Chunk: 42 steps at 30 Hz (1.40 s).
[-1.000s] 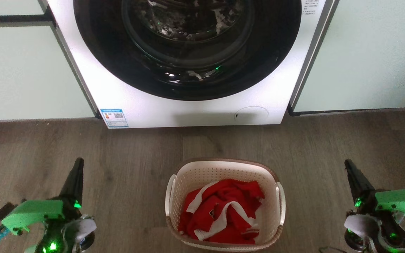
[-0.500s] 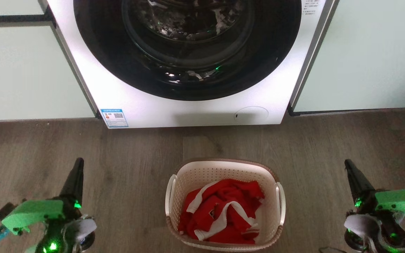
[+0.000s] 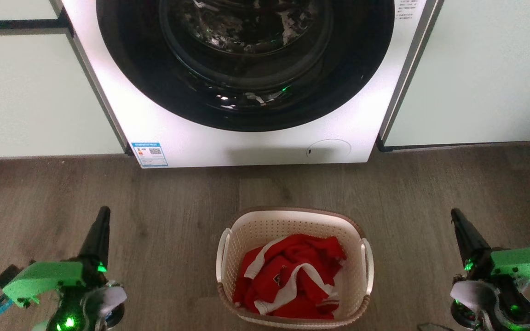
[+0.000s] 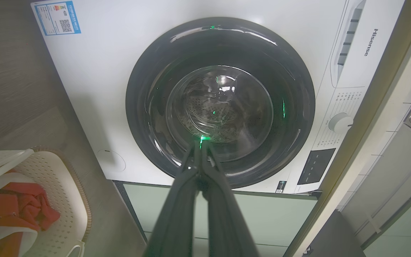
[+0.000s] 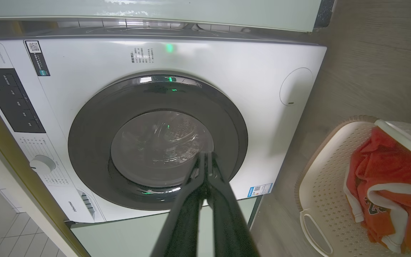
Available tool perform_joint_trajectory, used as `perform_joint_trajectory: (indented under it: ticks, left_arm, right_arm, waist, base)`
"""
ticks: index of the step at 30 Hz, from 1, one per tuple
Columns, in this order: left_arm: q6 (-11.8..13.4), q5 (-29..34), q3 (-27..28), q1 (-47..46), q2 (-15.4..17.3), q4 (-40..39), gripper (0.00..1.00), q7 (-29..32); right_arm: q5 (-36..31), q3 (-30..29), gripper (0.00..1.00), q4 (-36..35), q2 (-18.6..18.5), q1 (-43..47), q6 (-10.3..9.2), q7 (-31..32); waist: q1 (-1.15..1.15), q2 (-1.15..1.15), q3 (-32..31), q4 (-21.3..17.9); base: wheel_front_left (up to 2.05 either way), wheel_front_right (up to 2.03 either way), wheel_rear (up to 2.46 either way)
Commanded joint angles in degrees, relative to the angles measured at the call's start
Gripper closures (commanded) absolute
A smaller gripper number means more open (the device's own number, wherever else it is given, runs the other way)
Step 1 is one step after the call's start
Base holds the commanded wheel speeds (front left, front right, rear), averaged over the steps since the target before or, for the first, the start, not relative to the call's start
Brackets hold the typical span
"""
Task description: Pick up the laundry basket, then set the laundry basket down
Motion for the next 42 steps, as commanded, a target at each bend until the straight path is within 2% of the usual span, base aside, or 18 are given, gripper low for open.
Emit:
perform_joint_trajectory:
  ticks: [1, 42]
  left_arm:
    - [-0.4, 0.5, 2.0, -3.3, 0.3, -1.6, 1.00, 0.3]
    - [-0.4, 0.6, 2.2, -3.3, 0.2, -1.6, 1.00, 0.4]
  right_arm:
    - [0.3, 1.0, 1.00, -2.0, -0.4, -2.7, -0.10, 0.4]
    - [0.3, 1.0, 1.00, -2.0, -0.4, -2.7, -0.10, 0.4]
  waist:
    - [0.00, 0.00, 0.0, 0.0]
    - [0.00, 0.00, 0.0, 0.0]
  base:
    - [0.00, 0.00, 0.00]
    - [0.00, 0.00, 0.00]
